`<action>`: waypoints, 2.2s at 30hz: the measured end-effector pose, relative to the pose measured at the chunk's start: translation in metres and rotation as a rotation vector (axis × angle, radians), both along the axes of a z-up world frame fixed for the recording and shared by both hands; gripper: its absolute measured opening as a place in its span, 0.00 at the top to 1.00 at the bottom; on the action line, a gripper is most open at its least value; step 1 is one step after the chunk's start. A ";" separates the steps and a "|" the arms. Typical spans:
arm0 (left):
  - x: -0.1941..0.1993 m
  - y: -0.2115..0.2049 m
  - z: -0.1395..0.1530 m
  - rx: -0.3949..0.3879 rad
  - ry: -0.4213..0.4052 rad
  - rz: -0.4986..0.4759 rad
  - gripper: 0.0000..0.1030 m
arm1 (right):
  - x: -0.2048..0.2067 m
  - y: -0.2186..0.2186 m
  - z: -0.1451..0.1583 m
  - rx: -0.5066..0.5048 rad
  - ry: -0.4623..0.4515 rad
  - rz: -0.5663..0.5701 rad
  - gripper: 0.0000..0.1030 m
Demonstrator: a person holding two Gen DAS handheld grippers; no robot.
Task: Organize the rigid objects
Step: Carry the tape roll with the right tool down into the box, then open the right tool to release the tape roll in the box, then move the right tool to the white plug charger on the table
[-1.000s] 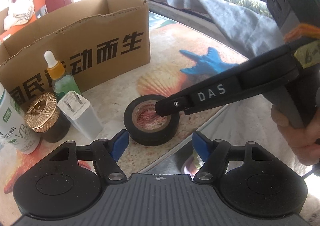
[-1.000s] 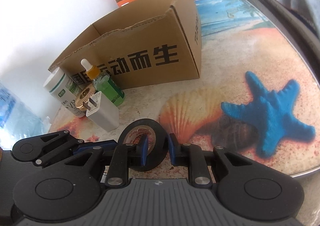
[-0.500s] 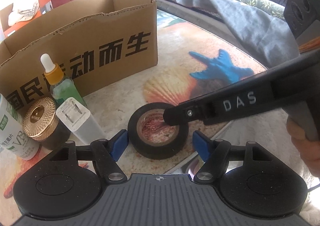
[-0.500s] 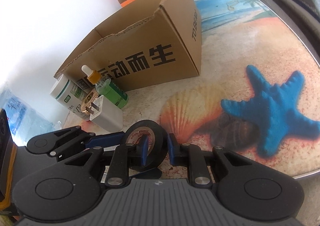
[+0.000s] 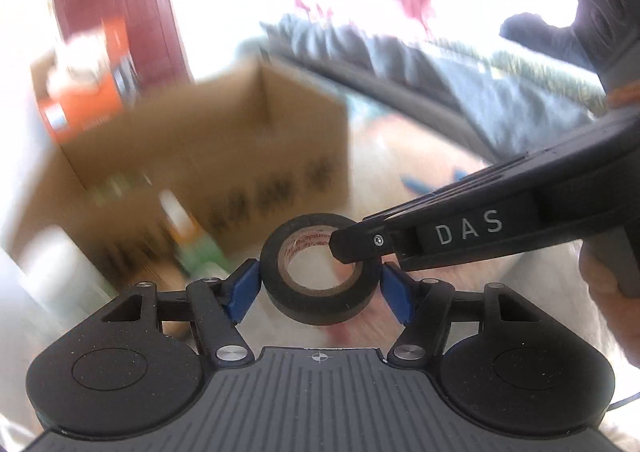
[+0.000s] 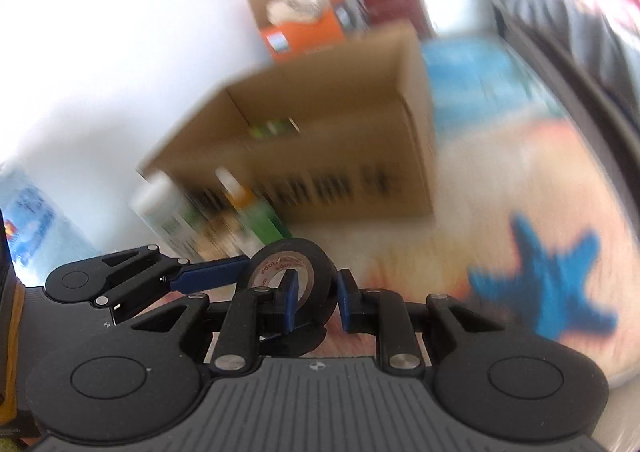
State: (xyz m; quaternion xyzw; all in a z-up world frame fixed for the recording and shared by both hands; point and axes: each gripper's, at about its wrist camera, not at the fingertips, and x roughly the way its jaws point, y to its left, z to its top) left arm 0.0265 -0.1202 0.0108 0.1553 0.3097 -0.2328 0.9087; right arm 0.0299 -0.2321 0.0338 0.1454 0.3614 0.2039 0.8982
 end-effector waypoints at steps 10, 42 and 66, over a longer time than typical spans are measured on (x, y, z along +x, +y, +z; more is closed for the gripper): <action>0.091 0.040 0.087 0.004 -0.028 0.090 0.37 | 0.103 0.040 0.090 -0.030 -0.099 0.167 0.78; 0.304 0.094 -0.023 -0.021 0.659 0.336 0.44 | 0.331 0.061 -0.043 -0.070 0.511 0.105 0.76; 0.190 0.120 0.077 -0.274 0.404 0.248 0.22 | 0.226 0.014 0.056 0.174 0.273 0.072 0.61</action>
